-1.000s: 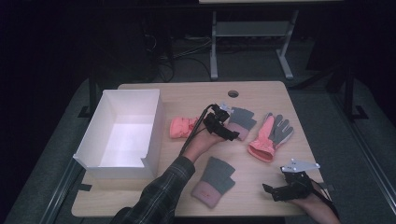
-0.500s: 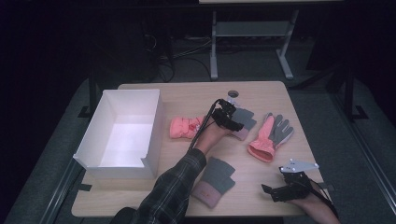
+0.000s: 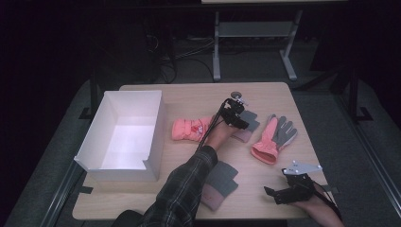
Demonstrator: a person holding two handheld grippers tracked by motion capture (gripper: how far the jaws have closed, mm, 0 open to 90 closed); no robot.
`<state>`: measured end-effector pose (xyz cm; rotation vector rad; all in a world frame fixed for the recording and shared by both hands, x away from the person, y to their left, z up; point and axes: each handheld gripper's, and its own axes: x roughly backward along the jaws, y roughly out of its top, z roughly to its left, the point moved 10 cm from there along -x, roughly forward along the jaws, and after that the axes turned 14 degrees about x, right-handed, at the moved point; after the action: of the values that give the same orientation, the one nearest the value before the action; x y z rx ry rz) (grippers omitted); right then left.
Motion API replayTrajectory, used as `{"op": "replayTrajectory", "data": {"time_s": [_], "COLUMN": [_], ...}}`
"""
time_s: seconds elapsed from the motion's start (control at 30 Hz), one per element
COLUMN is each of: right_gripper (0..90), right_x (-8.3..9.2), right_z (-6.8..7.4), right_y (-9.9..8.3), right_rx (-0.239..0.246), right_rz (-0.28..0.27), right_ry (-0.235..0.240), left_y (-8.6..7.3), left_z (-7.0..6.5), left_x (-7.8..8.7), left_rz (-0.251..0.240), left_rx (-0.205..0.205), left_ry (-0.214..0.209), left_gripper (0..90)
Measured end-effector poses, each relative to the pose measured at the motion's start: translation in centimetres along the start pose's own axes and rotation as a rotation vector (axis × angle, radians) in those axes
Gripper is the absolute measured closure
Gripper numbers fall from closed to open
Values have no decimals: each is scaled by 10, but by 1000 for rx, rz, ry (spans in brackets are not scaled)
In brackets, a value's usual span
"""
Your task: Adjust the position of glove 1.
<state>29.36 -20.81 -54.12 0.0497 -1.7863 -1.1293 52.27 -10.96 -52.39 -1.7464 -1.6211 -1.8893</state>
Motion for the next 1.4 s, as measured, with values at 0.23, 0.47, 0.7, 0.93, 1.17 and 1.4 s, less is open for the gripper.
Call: {"op": "replayTrajectory", "data": {"time_s": [0.23,0.47,0.7,0.93,1.17,1.4], "right_gripper": [19,20,20,20,20,20], "right_x": [0,0,1,1,1,2], "right_z": [-1,-1,-1,-3,-3,-4], "right_y": [1,0,0,0,0,-1], "right_rx": [0,2,1,4,4,5], "right_rz": [-2,-3,-4,-8,-7,-4], "right_ry": [0,-1,-1,-4,-6,-11], "left_y": [-4,-6,-5,-3,-2,-11], "left_z": [1,0,0,-7,-16,-23], "left_x": [-10,-11,-10,0,21,45], "left_rz": [40,63,63,58,58,57], "left_rx": [-6,-53,-63,-20,-31,-42], "left_ry": [15,29,20,-64,-100,-128], "left_gripper": [604,760,854,858,858,857]}}
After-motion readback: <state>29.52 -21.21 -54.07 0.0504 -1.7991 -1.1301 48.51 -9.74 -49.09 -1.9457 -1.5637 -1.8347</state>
